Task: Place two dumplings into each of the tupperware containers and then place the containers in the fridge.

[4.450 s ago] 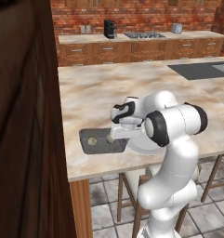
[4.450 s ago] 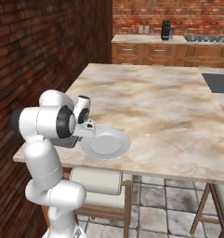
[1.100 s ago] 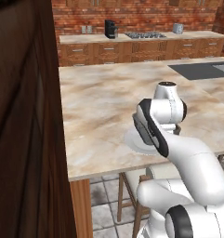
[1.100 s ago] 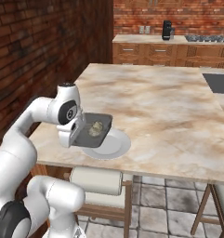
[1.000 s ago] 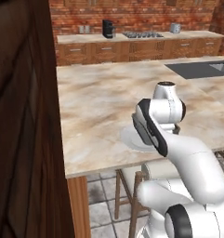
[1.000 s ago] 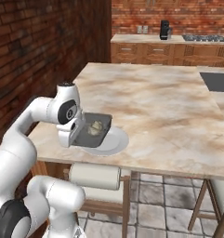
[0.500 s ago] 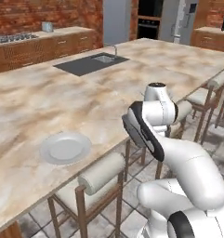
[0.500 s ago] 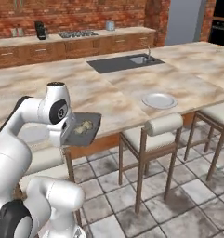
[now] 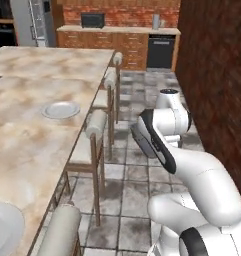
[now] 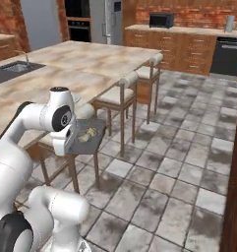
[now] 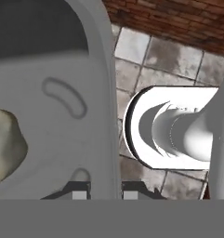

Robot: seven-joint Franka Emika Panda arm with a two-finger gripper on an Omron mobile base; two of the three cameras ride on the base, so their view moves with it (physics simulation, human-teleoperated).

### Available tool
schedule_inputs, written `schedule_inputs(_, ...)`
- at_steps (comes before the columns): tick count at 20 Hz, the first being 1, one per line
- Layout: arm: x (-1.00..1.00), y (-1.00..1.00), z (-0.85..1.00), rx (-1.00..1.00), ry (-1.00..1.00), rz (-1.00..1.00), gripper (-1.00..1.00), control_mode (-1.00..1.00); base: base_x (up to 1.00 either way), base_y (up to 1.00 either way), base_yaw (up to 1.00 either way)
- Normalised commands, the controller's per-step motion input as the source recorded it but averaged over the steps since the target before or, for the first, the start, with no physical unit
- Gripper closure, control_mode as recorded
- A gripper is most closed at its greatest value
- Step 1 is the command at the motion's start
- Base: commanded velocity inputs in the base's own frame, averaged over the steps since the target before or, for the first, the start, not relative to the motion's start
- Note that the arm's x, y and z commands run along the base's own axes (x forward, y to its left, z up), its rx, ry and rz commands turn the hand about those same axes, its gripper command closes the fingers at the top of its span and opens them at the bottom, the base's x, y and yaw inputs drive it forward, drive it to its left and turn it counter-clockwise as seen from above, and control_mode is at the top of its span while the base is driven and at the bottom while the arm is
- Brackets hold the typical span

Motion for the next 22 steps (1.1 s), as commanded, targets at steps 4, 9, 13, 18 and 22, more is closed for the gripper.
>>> schedule_inputs(4, 0.00, 0.00, 0.00, 0.00, 0.00, 0.00, 1.00, 1.00, 0.04, 0.16, -0.94)
schedule_inputs(9, 0.00, 0.00, 0.00, 0.00, 0.00, 0.00, 1.00, 1.00, 0.84, 0.57, -0.35)
schedule_inputs(13, 0.00, 0.00, 0.00, 0.00, 0.00, 0.00, 1.00, 1.00, 1.00, 0.23, 0.01)
schedule_inputs(18, 0.00, 0.00, 0.00, 0.00, 0.00, 0.00, 1.00, 1.00, 1.00, -0.17, 0.01)
schedule_inputs(22, 0.00, 0.00, 0.00, 0.00, 0.00, 0.00, 1.00, 1.00, 1.00, -0.13, 0.02)
